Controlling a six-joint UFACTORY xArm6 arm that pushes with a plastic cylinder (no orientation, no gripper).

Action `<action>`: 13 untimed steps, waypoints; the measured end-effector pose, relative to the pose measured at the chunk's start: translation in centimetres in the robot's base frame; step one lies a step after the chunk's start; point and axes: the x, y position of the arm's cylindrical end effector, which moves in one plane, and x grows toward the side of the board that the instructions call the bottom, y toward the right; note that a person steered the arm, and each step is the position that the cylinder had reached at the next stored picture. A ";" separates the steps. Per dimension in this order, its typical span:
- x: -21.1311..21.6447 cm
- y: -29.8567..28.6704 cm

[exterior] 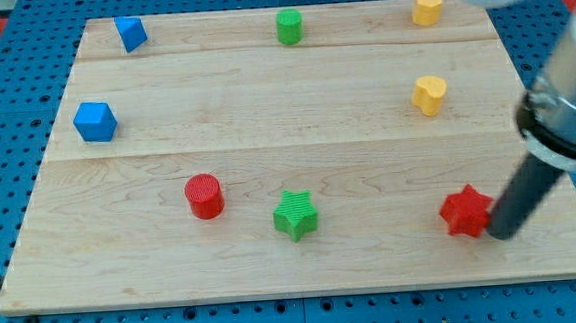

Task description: Push the green star towards the bottom right to the board

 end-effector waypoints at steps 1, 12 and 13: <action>-4.8 -3.3; -13.5 -27.6; -13.5 -31.5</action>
